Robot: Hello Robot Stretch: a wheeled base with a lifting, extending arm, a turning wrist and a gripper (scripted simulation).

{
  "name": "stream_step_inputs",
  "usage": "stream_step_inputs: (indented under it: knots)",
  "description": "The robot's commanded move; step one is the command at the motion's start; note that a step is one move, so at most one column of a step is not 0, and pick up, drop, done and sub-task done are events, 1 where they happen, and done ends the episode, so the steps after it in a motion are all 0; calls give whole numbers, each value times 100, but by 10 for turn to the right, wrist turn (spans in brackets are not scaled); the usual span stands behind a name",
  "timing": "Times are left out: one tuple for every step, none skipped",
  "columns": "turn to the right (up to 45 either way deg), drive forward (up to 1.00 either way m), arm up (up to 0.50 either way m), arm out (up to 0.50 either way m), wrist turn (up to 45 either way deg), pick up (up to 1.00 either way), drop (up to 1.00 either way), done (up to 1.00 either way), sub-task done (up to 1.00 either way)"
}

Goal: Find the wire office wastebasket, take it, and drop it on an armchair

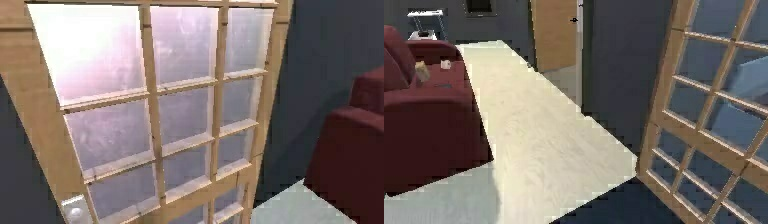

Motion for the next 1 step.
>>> stream_step_inputs:
  knots:
    - [450,0,0,0,0,0,0,0,0]
